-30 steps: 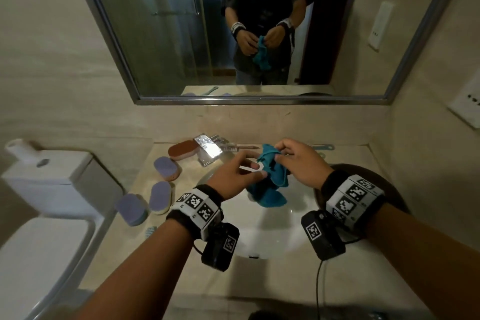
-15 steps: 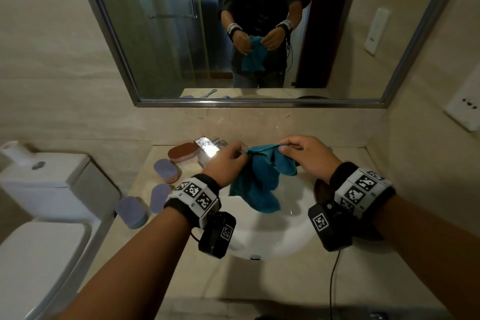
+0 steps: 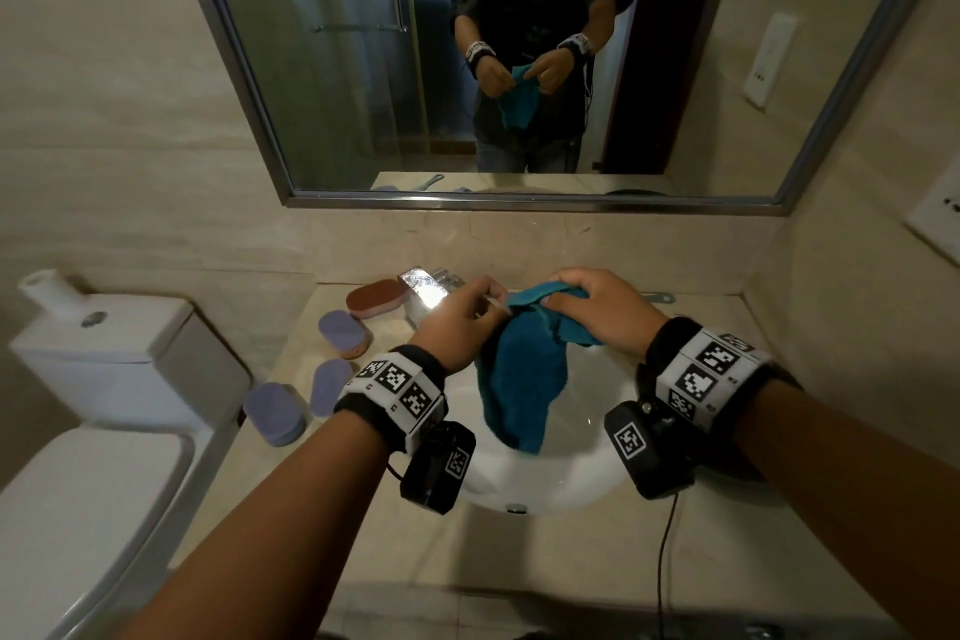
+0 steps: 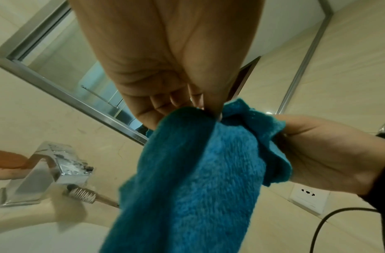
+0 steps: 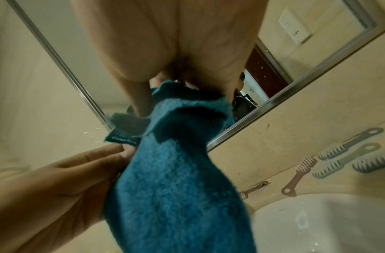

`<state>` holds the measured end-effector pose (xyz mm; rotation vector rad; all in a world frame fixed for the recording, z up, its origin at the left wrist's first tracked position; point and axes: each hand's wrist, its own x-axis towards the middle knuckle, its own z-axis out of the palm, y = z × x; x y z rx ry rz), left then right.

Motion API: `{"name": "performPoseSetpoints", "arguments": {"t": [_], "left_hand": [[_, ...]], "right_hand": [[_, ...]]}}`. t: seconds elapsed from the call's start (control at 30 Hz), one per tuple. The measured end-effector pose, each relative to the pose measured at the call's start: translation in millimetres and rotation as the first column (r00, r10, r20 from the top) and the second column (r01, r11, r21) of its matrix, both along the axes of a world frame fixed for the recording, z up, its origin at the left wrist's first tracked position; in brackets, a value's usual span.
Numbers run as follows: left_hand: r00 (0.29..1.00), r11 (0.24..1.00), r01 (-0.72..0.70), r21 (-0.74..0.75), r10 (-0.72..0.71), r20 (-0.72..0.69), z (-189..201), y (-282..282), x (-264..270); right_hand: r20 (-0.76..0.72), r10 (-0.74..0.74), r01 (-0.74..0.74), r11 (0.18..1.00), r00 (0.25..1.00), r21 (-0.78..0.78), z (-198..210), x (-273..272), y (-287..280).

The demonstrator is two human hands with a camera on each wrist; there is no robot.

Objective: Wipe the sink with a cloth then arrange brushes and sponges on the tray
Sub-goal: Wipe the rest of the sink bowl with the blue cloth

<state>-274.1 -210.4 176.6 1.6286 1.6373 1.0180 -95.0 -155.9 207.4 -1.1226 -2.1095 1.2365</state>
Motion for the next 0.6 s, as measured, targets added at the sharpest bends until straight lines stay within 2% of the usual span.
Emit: {"name": "performPoseSetpoints", "arguments": {"t": [0.07, 0.13, 0.27, 0.33, 0.43, 0.5, 0.6], "left_hand": [[1.0, 1.0, 0.021, -0.022, -0.022, -0.013, -3.6, -1.9, -4.3], [0.998, 0.995, 0.068, -0.079, -0.067, 0.014, -5.0, -6.0, -5.5], [0.961, 0.961, 0.149, -0.232, -0.085, 0.264, -1.9, -13.0, 0.1], [0.975, 0.967, 0.1, -0.235, -0.048, 0.219, -1.6, -10.4, 2.5], [0.999, 0.992, 0.039, -0.121, -0.039, 0.008, -3.1, 0.0, 7.7], [0.992, 0.998, 0.026, -0.061, -0.033, -0.126, -3.5, 8.9, 11.4], [0.995, 0.994, 0.0, -0.109, -0.011, -0.099, -4.2, 17.9, 11.7]], "right_hand": [[-0.004, -0.063, 0.063, 0.996, 0.998, 0.058, -1.1, 0.9, 2.6], [-0.058, -0.106, 0.108, 0.994, 0.993, 0.019, -0.5, 1.1, 5.0], [-0.166, -0.115, 0.103, 0.992, 0.98, -0.077, 4.1, -1.4, 7.1], [-0.215, -0.12, 0.1, 0.99, 0.969, -0.101, 7.4, -3.7, 7.2], [-0.255, -0.107, 0.079, 0.99, 0.961, -0.118, 13.0, -5.9, 6.6], [-0.273, -0.079, 0.044, 0.99, 0.959, -0.135, 15.5, -5.7, 6.2], [-0.278, -0.066, 0.027, 0.99, 0.958, -0.142, 17.7, -3.3, 5.4]]}}
